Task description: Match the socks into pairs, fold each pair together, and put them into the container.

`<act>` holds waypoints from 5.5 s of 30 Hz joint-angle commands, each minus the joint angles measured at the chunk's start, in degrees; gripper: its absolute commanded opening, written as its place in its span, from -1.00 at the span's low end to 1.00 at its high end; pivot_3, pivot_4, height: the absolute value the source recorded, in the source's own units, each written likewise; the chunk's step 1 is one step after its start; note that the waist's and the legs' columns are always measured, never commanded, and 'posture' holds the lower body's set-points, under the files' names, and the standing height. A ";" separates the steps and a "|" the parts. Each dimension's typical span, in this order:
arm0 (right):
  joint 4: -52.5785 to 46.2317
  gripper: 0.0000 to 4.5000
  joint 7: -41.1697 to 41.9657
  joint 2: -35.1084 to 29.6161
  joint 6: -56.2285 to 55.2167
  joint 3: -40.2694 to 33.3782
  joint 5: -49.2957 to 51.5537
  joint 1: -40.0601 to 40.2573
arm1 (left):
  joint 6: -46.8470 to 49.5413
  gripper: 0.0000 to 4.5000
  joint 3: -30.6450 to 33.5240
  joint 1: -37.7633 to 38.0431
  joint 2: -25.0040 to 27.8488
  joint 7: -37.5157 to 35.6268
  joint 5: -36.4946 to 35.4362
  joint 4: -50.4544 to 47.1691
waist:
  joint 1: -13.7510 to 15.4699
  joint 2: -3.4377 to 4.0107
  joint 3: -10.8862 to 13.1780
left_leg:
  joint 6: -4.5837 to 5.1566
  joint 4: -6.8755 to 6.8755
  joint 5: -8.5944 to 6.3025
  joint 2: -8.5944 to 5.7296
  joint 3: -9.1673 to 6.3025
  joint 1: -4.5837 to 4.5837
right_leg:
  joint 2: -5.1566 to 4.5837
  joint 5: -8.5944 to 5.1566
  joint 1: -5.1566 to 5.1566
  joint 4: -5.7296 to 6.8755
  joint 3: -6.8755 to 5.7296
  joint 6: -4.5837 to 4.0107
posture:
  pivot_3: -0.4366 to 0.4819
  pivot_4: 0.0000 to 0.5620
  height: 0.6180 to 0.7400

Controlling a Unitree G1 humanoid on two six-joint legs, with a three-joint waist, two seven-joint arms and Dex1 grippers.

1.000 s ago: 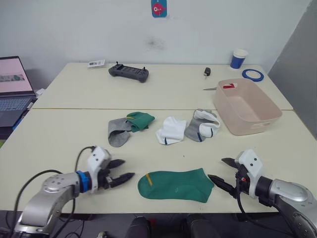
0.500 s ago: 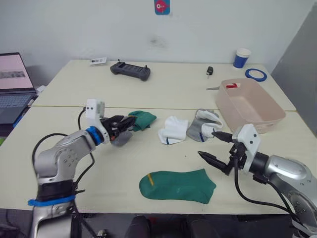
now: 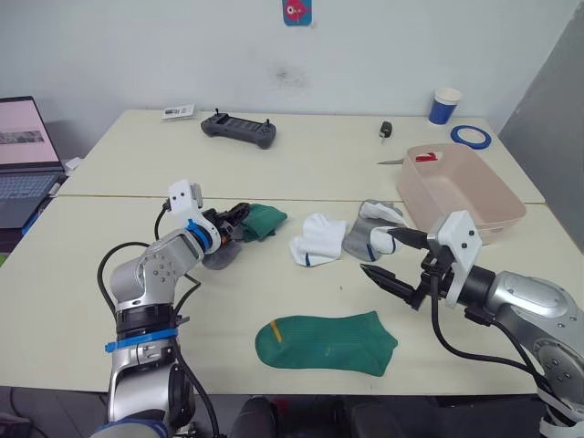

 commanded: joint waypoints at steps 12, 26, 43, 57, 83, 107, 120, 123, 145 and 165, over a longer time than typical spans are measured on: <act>-1.18 1.00 -0.01 -1.18 -0.89 -0.14 0.51 -1.13 | -5.20 0.48 1.42 -5.81 -3.29 1.27 0.44 8.77 | 0.05 -0.02 0.01 | -0.22 0.01 0.13 -0.05 0.02 0.00 | 0.00 0.10 0.01 -0.01 0.02 0.15 | -0.05 -0.47 1.00; -1.51 1.00 -0.57 -0.79 -1.30 0.81 0.03 -0.84 | -6.28 -0.98 2.56 -7.88 -3.69 -1.86 -2.13 10.16 | 0.04 -0.03 0.02 | -0.23 0.00 0.13 -0.04 0.01 -0.02 | 0.00 0.10 0.00 -0.02 0.00 0.15 | -0.05 -0.47 1.00; -0.46 1.00 -0.22 -0.01 -2.73 0.94 0.66 -1.19 | -1.79 -0.98 3.40 -0.78 11.10 -9.18 -11.52 -22.32 | -0.11 -0.06 0.04 | -0.27 -0.01 0.15 -0.02 0.02 -0.01 | -0.01 0.10 -0.01 -0.03 0.02 0.15 | -0.05 -0.47 1.00; 0.23 1.00 4.32 -8.02 -2.96 -3.40 -0.78 4.71 | -23.63 -0.98 -37.82 16.07 0.32 -13.17 16.61 -24.50 | 0.28 0.02 0.01 | -0.26 -0.01 0.15 -0.08 0.07 0.01 | -0.06 0.11 0.02 -0.07 0.10 0.12 | -0.05 -0.47 1.00; -0.55 1.00 5.14 -10.20 -4.37 -4.46 -2.73 9.67 | -20.12 0.85 -35.58 11.44 4.35 -30.32 15.84 -29.97 | -0.10 -0.03 0.05 | -0.25 -0.02 0.14 -0.05 0.06 -0.02 | 0.01 0.10 -0.01 -0.08 0.08 0.12 | -0.05 -0.47 1.00; -3.11 1.00 2.62 -7.16 -4.19 -2.96 -3.12 10.29 | -52.90 0.59 -42.03 -8.85 2.16 -34.81 39.55 19.58 | 0.00 -0.06 0.06 | -0.24 -0.04 0.14 -0.07 0.06 -0.07 | 0.04 0.09 -0.03 -0.12 0.05 0.13 | -0.05 -0.47 1.00; -2.84 1.00 2.14 -6.29 -4.19 -1.81 -3.26 9.43 | -67.20 -1.00 -37.25 -21.90 -0.18 -21.04 45.57 46.65 | -0.05 -0.11 0.09 | -0.24 0.00 0.14 -0.10 0.08 -0.08 | 0.03 0.13 -0.03 -0.11 0.08 0.20 | -0.05 -0.47 1.00; -2.75 1.00 2.08 -6.11 -4.17 -1.36 -3.32 9.05 | -68.09 -1.00 -36.41 -22.52 -1.15 -19.36 45.95 50.59 | -0.04 -0.10 0.09 | -0.24 -0.02 0.14 -0.10 0.09 -0.07 | 0.02 0.10 -0.02 -0.13 0.08 0.24 | -0.05 -0.47 1.00; -2.87 1.00 7.85 -9.56 -8.04 2.03 -5.79 9.64 | -73.95 0.99 -28.37 4.23 25.81 -57.18 30.00 9.17 | 0.12 -0.03 0.09 | -0.26 -0.05 0.15 0.01 0.09 0.03 | -0.02 0.08 0.01 -0.02 0.03 0.19 | -0.05 -0.47 1.00; -2.79 1.00 9.20 -10.31 -8.14 2.92 -6.86 9.59 | -82.16 0.99 -37.02 5.06 23.93 -64.02 36.10 11.44 | 0.03 -0.03 0.08 | -0.24 0.00 0.14 0.01 0.14 0.02 | 0.00 0.09 0.00 -0.02 0.07 0.14 | -0.05 -0.47 1.00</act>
